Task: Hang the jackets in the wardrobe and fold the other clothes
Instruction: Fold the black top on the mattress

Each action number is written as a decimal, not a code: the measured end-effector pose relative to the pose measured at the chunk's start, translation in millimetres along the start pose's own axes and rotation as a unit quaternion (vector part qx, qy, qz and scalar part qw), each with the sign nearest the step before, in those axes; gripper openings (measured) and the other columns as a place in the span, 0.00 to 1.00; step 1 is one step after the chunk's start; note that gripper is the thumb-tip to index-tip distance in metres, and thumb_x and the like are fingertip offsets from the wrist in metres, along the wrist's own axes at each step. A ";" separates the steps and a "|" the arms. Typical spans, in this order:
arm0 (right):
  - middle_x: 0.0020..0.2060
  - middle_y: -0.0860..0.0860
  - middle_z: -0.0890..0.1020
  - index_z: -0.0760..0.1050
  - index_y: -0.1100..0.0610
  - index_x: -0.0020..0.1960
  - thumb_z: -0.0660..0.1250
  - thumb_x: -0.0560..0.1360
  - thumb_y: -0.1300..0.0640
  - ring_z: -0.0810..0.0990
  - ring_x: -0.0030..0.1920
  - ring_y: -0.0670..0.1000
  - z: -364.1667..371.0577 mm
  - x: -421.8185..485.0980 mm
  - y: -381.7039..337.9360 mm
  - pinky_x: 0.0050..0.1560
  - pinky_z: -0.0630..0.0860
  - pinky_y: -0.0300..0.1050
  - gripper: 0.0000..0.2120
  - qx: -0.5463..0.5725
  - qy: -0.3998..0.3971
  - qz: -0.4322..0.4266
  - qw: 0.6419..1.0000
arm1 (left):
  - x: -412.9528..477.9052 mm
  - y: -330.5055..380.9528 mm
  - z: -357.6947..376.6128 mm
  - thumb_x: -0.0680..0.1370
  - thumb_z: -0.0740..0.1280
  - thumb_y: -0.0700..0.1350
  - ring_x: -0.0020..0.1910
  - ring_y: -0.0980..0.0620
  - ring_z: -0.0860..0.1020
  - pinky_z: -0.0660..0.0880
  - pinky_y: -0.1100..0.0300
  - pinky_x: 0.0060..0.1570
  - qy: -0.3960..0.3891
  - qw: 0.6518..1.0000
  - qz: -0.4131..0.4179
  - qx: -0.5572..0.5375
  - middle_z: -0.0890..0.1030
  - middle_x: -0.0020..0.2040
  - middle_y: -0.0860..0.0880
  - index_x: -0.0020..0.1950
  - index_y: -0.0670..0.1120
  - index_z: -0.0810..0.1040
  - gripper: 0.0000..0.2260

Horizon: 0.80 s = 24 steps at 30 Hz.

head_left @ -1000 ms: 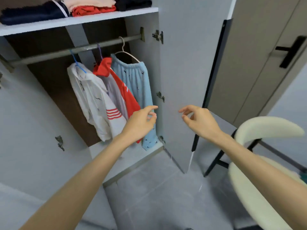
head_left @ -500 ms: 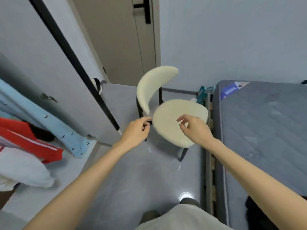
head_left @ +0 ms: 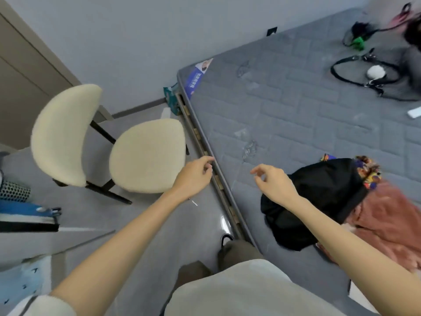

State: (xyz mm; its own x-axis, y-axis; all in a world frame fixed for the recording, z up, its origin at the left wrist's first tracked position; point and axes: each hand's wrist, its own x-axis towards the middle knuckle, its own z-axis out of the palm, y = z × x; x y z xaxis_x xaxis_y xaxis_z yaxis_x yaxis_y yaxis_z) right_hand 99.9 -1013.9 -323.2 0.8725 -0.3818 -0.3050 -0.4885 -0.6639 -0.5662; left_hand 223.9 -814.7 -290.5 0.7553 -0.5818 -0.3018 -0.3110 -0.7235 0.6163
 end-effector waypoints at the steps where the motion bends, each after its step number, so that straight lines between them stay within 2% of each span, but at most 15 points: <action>1: 0.52 0.49 0.82 0.78 0.52 0.57 0.62 0.77 0.58 0.78 0.50 0.52 -3.3 -6.1 19.3 0.46 0.73 0.45 0.10 0.006 0.007 0.026 1.000 | 10.1 10.3 12.9 0.78 0.62 0.41 0.52 0.48 0.79 0.72 0.55 0.57 -0.019 1.000 0.013 0.006 0.80 0.56 0.50 0.67 0.47 0.73 0.17; 5: 0.55 0.50 0.79 0.78 0.52 0.58 0.63 0.77 0.58 0.78 0.52 0.51 -8.5 -37.2 88.0 0.53 0.75 0.48 0.11 0.037 0.032 0.137 0.989 | 43.0 47.0 66.4 0.79 0.61 0.42 0.53 0.48 0.78 0.72 0.54 0.57 -0.103 0.992 0.062 0.033 0.80 0.57 0.50 0.68 0.47 0.72 0.17; 8: 0.59 0.54 0.76 0.77 0.54 0.60 0.63 0.77 0.59 0.75 0.59 0.54 -4.0 -55.5 129.4 0.57 0.73 0.49 0.13 0.050 0.052 0.204 0.976 | 60.2 69.6 105.9 0.79 0.60 0.42 0.53 0.48 0.77 0.72 0.55 0.57 -0.168 0.980 0.095 0.045 0.79 0.58 0.49 0.68 0.46 0.71 0.17; 12: 0.64 0.57 0.71 0.74 0.58 0.64 0.64 0.76 0.61 0.66 0.66 0.59 6.6 -73.2 172.7 0.64 0.63 0.47 0.16 0.086 0.113 0.302 0.943 | 72.8 89.7 158.2 0.79 0.60 0.42 0.51 0.50 0.77 0.70 0.59 0.52 -0.224 0.966 0.117 0.047 0.78 0.59 0.49 0.69 0.47 0.70 0.18; 15: 0.65 0.58 0.69 0.69 0.60 0.66 0.64 0.76 0.61 0.63 0.68 0.59 15.3 -83.3 206.8 0.66 0.61 0.48 0.19 0.119 0.133 0.366 0.913 | 77.8 97.4 199.5 0.79 0.60 0.43 0.47 0.54 0.74 0.65 0.65 0.48 -0.266 0.955 0.124 0.050 0.76 0.61 0.49 0.70 0.48 0.69 0.19; 18: 0.65 0.59 0.70 0.65 0.61 0.69 0.65 0.75 0.59 0.66 0.68 0.60 26.4 -85.9 238.7 0.65 0.64 0.51 0.24 0.174 0.149 0.418 0.879 | 81.1 98.6 232.9 0.79 0.60 0.42 0.49 0.53 0.75 0.67 0.64 0.51 -0.293 0.948 0.119 0.041 0.75 0.64 0.48 0.72 0.49 0.66 0.20; 21: 0.66 0.56 0.72 0.60 0.59 0.72 0.68 0.75 0.54 0.71 0.65 0.60 38.0 -80.9 263.4 0.65 0.69 0.55 0.31 0.272 0.147 0.463 0.830 | 85.8 96.6 260.3 0.80 0.60 0.42 0.59 0.49 0.75 0.68 0.63 0.55 -0.313 0.940 0.125 0.053 0.73 0.66 0.47 0.74 0.49 0.63 0.22; 22: 0.65 0.55 0.73 0.58 0.58 0.74 0.69 0.75 0.52 0.74 0.63 0.59 42.4 -78.3 270.2 0.62 0.72 0.54 0.33 0.317 0.140 0.472 0.810 | 87.4 95.7 268.5 0.80 0.60 0.42 0.61 0.48 0.74 0.68 0.61 0.57 -0.318 0.938 0.127 0.057 0.73 0.67 0.47 0.75 0.49 0.62 0.23; 24: 0.59 0.52 0.76 0.59 0.57 0.73 0.69 0.75 0.50 0.78 0.54 0.54 50.5 -72.9 282.4 0.48 0.77 0.45 0.32 0.391 0.137 0.477 0.775 | 90.9 95.1 282.6 0.80 0.61 0.43 0.64 0.48 0.72 0.69 0.58 0.61 -0.328 0.934 0.128 0.059 0.71 0.69 0.47 0.76 0.50 0.61 0.24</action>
State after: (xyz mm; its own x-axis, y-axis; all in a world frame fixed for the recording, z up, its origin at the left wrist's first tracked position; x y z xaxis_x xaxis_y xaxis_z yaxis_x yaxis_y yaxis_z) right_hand -101.0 -1141.1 -499.5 0.0314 -0.6520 -0.7576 -0.6590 0.5564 -0.5061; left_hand 100.0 -1041.4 -464.9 0.1430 -0.8158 -0.5604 -0.5241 -0.5427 0.6564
